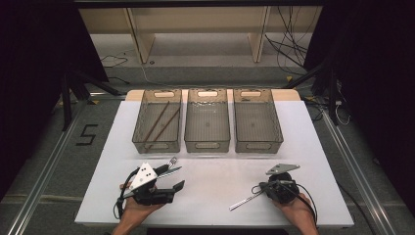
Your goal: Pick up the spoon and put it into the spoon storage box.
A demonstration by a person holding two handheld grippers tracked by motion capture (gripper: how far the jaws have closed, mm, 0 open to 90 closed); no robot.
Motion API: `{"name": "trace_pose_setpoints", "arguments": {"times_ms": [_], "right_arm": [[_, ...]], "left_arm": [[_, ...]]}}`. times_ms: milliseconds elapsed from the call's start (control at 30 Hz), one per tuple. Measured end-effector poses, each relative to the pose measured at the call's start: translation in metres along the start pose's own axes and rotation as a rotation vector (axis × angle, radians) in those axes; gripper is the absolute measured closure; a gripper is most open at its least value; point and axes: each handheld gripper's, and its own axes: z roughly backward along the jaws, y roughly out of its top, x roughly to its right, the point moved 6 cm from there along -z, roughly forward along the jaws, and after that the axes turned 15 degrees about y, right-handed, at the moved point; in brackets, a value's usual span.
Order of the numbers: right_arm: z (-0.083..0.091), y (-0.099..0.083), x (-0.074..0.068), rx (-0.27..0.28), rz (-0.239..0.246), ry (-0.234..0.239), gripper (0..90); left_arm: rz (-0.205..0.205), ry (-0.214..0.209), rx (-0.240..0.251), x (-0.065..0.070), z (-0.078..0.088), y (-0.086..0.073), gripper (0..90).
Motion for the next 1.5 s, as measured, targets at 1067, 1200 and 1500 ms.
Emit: {"name": "trace_pose_setpoints", "arguments": {"times_ms": [1067, 1200, 1500], "right_arm": [[0.001, 0.018, -0.013, -0.450, 0.603, 0.172, 45.8], [-0.001, 0.018, -0.009, -0.462, 0.607, 0.173, 47.9], [-0.003, 0.019, -0.006, -0.503, 0.604, 0.190, 54.4]], "left_arm": [[-0.001, 0.000, 0.001, 0.000, 0.000, 0.001, 19.9], [-0.002, 0.000, 0.003, 0.000, 0.000, 0.001, 19.9], [-0.002, 0.000, 0.003, 0.000, 0.000, 0.001, 19.9]]}}
